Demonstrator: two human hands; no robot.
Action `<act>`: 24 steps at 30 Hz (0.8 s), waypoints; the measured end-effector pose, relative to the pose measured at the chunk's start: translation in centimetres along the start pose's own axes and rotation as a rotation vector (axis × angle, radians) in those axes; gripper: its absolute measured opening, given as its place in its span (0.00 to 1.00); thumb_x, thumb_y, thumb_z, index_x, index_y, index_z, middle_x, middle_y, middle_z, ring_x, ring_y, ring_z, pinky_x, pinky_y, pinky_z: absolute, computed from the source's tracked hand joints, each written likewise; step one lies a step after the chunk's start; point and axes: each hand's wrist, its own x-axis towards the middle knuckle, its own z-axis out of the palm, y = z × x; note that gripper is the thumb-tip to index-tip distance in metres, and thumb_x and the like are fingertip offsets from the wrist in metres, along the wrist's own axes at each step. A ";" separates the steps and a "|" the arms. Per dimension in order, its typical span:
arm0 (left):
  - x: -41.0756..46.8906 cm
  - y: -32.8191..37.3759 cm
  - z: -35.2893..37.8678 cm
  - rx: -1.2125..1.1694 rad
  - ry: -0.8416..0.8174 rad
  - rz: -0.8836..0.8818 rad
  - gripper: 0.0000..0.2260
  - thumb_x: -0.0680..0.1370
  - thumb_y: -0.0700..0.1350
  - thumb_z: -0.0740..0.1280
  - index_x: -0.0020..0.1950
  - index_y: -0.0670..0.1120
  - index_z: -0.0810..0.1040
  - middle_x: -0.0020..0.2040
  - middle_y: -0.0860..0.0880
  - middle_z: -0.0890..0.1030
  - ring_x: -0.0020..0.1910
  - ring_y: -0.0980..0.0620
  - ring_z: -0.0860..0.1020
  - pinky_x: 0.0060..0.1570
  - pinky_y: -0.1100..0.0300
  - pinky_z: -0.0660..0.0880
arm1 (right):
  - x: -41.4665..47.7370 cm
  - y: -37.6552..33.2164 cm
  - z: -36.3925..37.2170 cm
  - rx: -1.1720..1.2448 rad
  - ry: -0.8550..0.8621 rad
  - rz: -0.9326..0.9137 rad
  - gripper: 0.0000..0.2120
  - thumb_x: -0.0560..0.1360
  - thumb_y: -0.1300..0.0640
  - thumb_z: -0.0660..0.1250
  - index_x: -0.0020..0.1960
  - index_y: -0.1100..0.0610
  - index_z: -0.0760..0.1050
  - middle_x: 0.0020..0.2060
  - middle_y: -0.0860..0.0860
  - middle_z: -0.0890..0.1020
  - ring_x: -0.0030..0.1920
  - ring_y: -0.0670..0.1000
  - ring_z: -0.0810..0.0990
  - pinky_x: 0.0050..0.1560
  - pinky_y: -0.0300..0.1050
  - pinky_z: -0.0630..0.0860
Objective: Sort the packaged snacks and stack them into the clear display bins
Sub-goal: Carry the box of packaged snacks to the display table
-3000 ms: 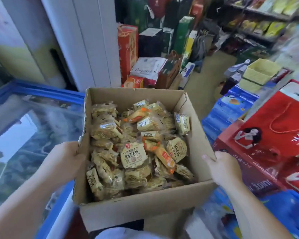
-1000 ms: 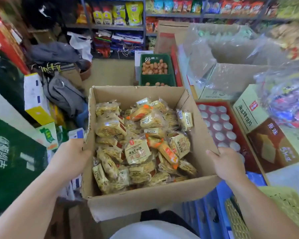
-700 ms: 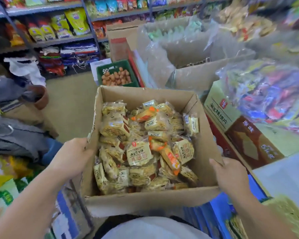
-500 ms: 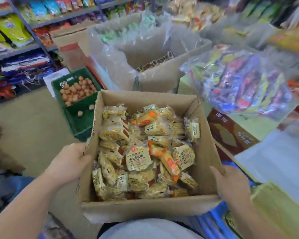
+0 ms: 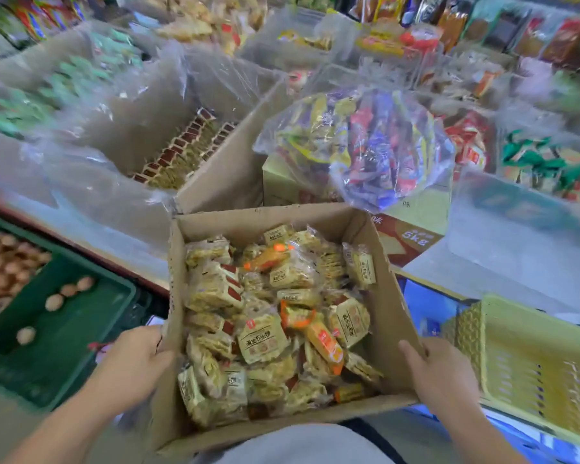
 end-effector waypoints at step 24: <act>14.3 3.0 -1.6 0.209 0.084 0.291 0.08 0.78 0.39 0.68 0.40 0.39 0.74 0.34 0.38 0.76 0.38 0.36 0.76 0.37 0.47 0.72 | -7.1 -0.8 2.7 0.027 0.044 0.225 0.25 0.78 0.46 0.69 0.28 0.56 0.68 0.22 0.50 0.73 0.29 0.54 0.74 0.29 0.47 0.63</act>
